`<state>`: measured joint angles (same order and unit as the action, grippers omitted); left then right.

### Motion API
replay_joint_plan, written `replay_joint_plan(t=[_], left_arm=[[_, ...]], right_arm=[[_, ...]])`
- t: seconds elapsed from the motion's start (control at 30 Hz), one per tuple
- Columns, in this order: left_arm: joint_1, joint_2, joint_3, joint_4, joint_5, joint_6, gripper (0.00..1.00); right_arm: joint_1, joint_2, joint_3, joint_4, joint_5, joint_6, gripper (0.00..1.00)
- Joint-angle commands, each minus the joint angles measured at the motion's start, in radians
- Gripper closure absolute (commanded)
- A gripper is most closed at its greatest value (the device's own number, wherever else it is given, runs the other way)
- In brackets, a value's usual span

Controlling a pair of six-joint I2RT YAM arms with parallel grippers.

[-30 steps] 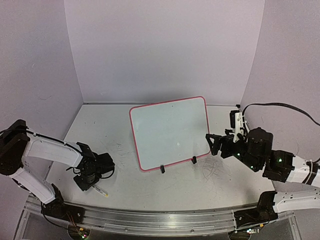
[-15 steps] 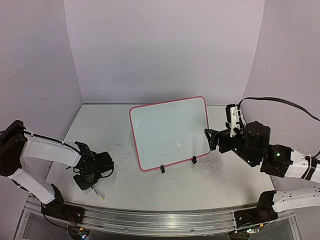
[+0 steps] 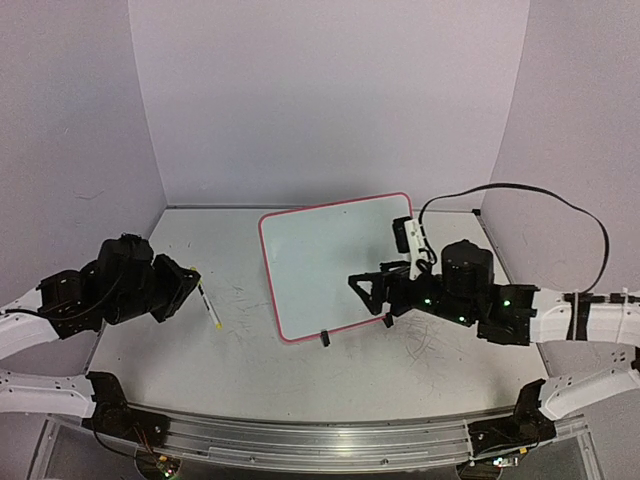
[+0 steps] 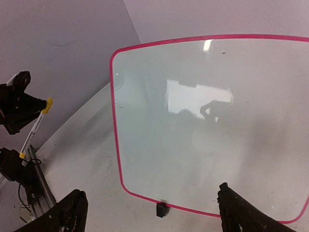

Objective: Write a sentence on the whiteboard
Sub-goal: Pick up the whiteboard marker from the center of the board, then pass from the left arm to the right

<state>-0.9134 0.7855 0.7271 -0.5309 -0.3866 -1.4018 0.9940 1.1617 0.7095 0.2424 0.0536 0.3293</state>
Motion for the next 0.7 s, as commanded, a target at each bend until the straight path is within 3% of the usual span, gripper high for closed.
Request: replay_joint_plan(t=[0.0,0.33,0.67], left_arm=[[0.002,0.004,-0.013,0.269,0.032,0.133,1.00],[0.000,0.115,-0.007,0.512,0.111,0.154,1.00],[0.001,0.139,-0.040,0.627,0.140,0.152,1.00]], right_arm=[[0.097,0.191,0.181,0.207,-0.073,0.117,0.09],[0.255,0.545,0.554,0.190,0.051,0.170,0.18],[0.275,0.636,0.646,0.105,0.198,0.257,0.37]])
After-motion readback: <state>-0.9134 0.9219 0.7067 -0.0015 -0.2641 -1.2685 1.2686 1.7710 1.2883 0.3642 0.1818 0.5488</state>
